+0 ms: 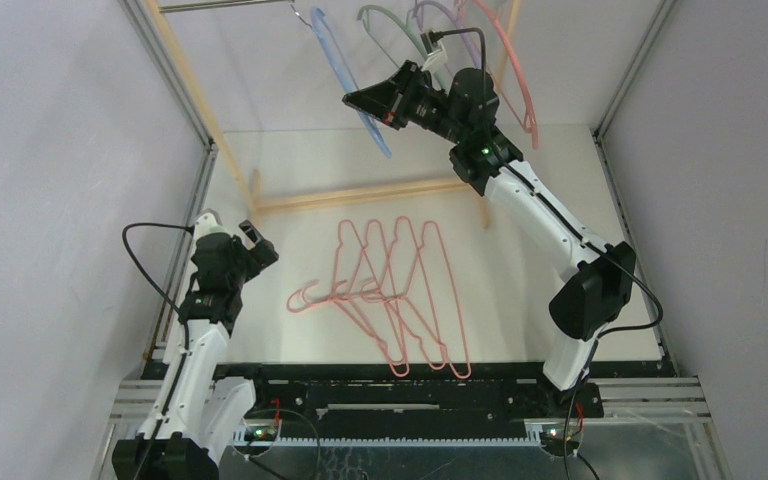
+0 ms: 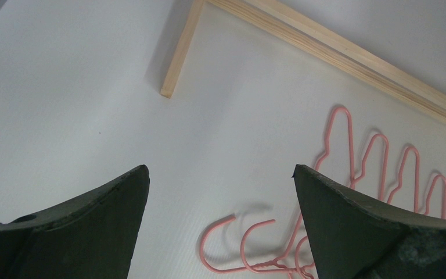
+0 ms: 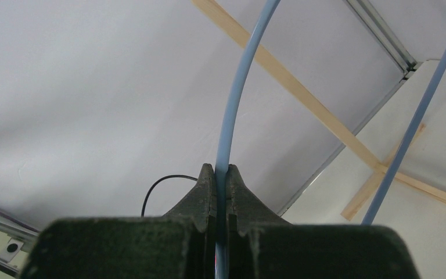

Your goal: Organize the hangers

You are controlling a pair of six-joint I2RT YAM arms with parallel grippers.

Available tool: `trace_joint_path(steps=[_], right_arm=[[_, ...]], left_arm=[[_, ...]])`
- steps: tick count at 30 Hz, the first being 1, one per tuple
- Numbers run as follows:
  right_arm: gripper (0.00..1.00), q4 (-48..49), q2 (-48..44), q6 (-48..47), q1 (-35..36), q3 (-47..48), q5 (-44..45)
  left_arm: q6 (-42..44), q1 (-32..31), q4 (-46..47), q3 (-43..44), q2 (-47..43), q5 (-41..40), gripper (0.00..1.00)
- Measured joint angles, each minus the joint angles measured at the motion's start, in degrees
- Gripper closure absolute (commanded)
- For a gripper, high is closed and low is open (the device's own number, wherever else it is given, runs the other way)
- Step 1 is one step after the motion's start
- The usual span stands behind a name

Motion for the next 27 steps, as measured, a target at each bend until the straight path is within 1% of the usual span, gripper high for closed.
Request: trace_joint_path(steps=[11, 14, 20, 22, 27], right_arm=[[1.00, -0.35, -0.33, 0.22, -0.17, 0.00, -0.35], [1.00, -1.57, -1.79, -0.02, -0.22, -0.48, -0.13], [1.00, -0.76, -5.79, -0.72, -0.44, -0.59, 1.09], [1.00, -2.14, -6.99, -0.74, -0.48, -0.68, 1.33], [1.00, -3.56, -7.15, -1.20, -0.52, -0.68, 2.05]], left_arm=[[-0.02, 0.00, 0.11, 0.00, -0.17, 0.02, 0.01], [-0.02, 0.00, 0.13, 0.00, -0.28, 0.00, 0.01], [-0.04, 0.00, 0.20, 0.00, -0.28, 0.02, 0.01], [-0.07, 0.00, 0.20, 0.00, -0.28, 0.02, 0.01], [-0.07, 0.00, 0.20, 0.00, -0.61, 0.02, 0.01]])
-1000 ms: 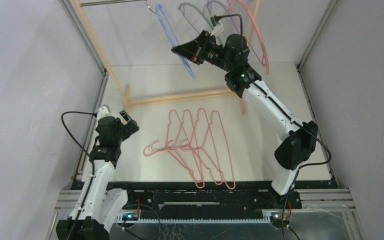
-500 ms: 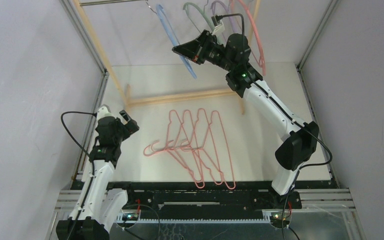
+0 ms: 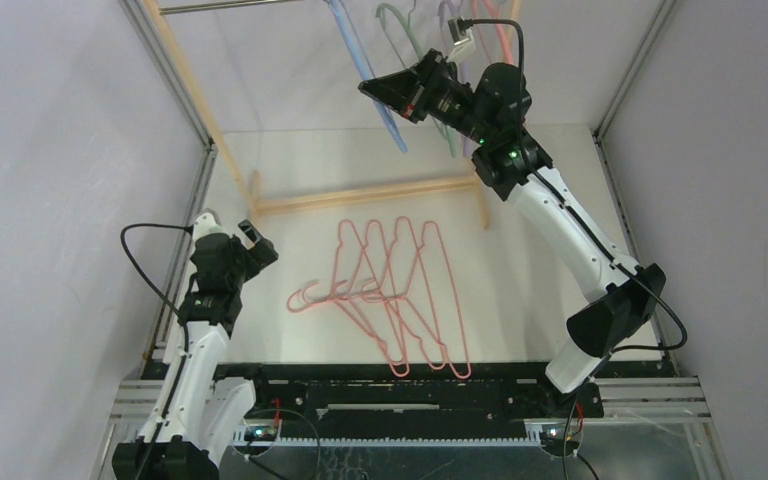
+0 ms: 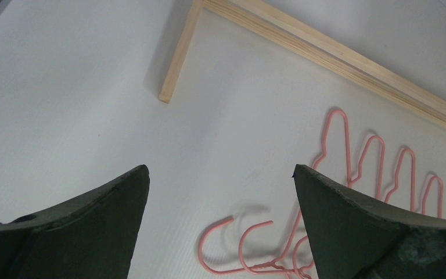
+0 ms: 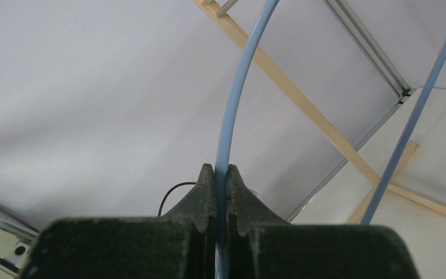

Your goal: Organize the hangers

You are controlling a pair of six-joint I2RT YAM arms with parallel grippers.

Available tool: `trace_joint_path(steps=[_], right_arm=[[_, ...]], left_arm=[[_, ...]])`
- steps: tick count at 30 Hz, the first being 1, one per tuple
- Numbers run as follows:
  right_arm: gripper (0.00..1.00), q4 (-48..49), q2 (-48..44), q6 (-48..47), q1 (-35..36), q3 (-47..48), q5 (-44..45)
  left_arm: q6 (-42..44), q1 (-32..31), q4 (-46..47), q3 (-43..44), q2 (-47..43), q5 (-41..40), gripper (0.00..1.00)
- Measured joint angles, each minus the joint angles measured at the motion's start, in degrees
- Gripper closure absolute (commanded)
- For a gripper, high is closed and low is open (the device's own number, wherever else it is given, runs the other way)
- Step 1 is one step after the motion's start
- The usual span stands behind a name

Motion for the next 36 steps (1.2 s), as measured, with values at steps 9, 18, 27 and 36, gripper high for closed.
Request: trace_joint_path(steps=[9, 18, 27, 36], right_arm=[[1.00, 0.11, 0.00, -0.15, -0.37, -0.85, 2.10], [1.00, 2.29, 0.00, -0.09, -1.01, -3.61, 3.30], [1.00, 4.92, -0.28, -0.39, -1.09, -5.70, 3.50], [1.00, 4.33, 1.03, -1.40, -1.07, -2.60, 0.98]], left_arm=[[0.00, 0.00, -0.09, 0.00, -1.31, -0.02, 0.01], [0.02, 0.00, -0.11, 0.00, -1.68, -0.04, 0.01], [0.00, 0.00, -0.09, 0.00, -1.73, -0.04, 0.01], [0.00, 0.00, -0.09, 0.00, -1.70, -0.04, 0.01]])
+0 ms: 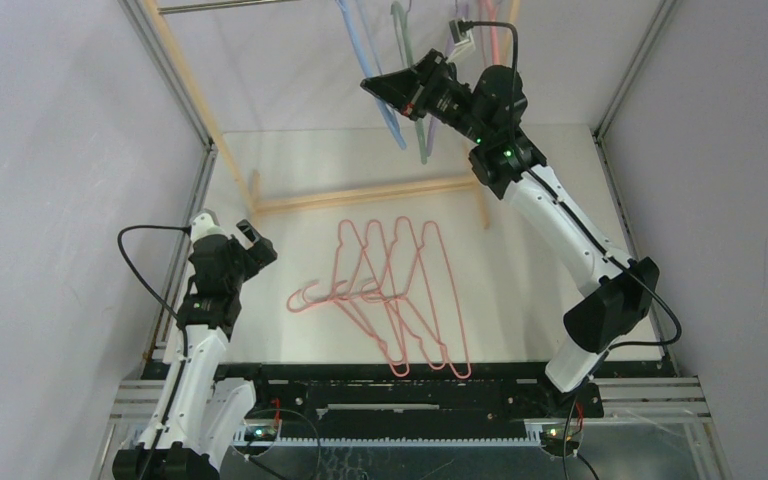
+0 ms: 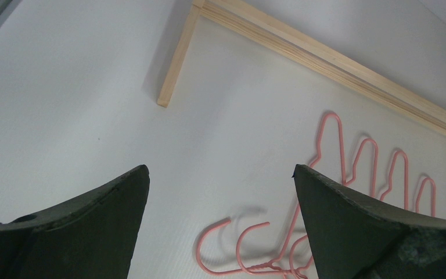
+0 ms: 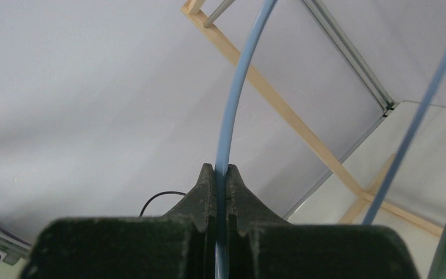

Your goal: Organize the hangers

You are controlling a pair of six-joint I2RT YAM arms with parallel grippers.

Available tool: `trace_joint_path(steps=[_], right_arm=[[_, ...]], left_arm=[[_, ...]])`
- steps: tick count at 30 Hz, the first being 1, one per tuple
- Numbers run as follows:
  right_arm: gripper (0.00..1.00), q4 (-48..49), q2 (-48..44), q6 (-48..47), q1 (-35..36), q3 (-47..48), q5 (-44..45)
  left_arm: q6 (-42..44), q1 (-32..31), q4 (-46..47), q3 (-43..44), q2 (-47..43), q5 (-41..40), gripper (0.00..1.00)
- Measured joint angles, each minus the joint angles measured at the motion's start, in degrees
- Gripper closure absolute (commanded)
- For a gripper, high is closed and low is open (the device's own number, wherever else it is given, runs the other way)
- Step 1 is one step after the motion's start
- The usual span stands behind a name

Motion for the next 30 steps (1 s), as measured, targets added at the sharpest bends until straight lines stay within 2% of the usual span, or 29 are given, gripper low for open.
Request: trace_joint_path(steps=[4, 17, 30], right_arm=[[1.00, -1.62, 1.57, -0.61, 0.17, 3.23, -1.51], [1.00, -2.14, 2.05, -1.09, 3.93, 1.79, -2.25], [1.00, -1.25, 2.97, 0.42, 1.88, 1.55, -1.97]], left_arm=[[0.00, 0.00, 0.00, 0.00, 0.00, 0.00, 0.01], [0.02, 0.00, 0.04, 0.00, 1.27, 0.00, 0.01], [0.04, 0.00, 0.24, 0.00, 1.57, 0.02, 0.01]])
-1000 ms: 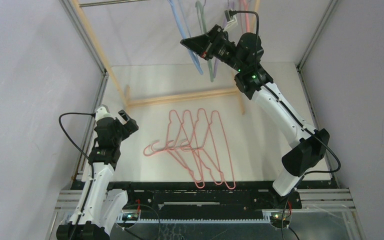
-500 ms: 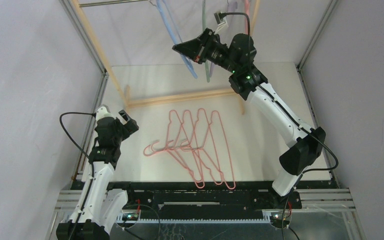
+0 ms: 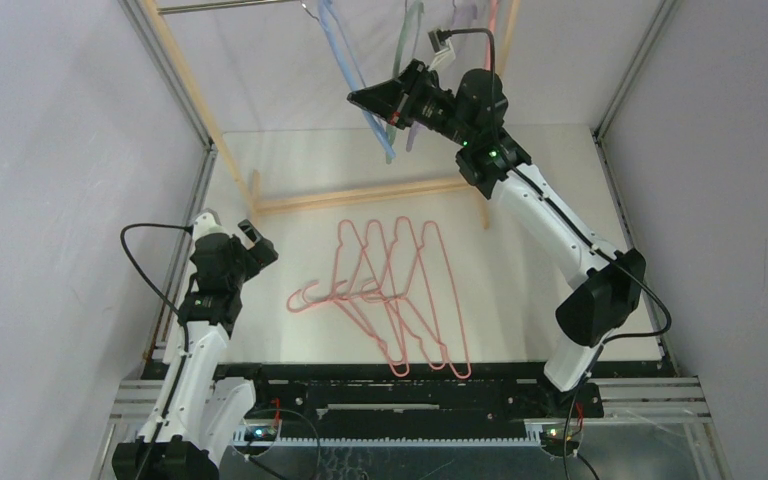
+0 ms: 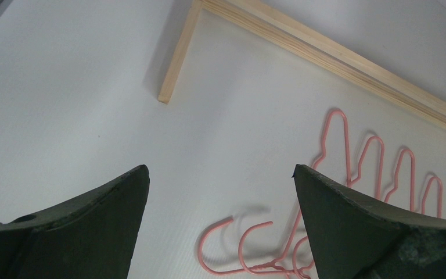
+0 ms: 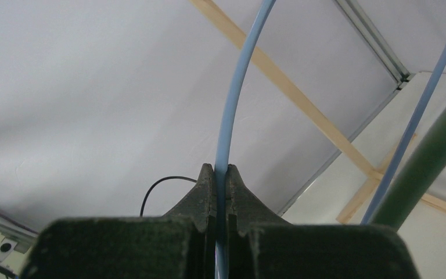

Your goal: Organize the hangers

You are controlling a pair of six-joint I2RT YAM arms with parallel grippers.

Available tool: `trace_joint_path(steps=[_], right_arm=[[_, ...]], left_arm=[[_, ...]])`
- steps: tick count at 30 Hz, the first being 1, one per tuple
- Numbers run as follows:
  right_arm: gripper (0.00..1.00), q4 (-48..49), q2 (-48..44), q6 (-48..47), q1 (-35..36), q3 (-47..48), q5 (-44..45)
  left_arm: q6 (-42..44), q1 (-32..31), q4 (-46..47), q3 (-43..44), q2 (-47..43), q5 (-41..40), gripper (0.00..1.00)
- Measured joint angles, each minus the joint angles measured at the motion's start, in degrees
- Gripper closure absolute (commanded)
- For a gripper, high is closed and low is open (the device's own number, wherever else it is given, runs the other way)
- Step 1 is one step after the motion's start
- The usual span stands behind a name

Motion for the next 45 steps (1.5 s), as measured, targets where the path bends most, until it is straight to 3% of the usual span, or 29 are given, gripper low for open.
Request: trace_joint_path(steps=[17, 30, 33, 37, 38, 39, 40, 45], right_arm=[[1.00, 4.74, -0.81, 2.82, -3.43, -6.56, 6.01], [1.00, 3.52, -11.17, 2.58, -6.03, -16.98, 15.91], [0.85, 3.08, -12.02, 2.38, -6.27, -17.33, 17.42], [0.75, 2.21, -12.13, 1.77, -6.27, -17.33, 18.23], [0.58, 1.86, -12.22, 1.64, -6.23, -17.33, 18.47], [0.26, 1.46, -12.33, 1.44, -6.21, -17.33, 18.84], [0.04, 1.22, -12.46, 1.18, -6.21, -17.33, 19.10], [0.00, -0.11, -13.64, -1.40, -6.21, -17.16, 19.69]], left_arm=[[0.00, 0.00, 0.02, 0.00, 0.11, 0.02, 0.01], [-0.02, 0.00, 0.22, 0.00, 0.92, 0.39, 0.01], [0.00, 0.00, 0.24, 0.00, 1.11, 0.46, 0.01], [0.00, 0.00, 0.28, 0.00, 1.20, 0.50, 0.01], [0.00, 0.00, 0.33, 0.00, 1.27, 0.55, 0.01], [0.00, 0.00, 0.39, 0.00, 1.40, 0.59, 0.01], [0.00, 0.00, 0.48, 0.00, 1.55, 0.63, 0.01], [0.00, 0.00, 0.79, 0.00, 1.62, 1.09, 0.01]])
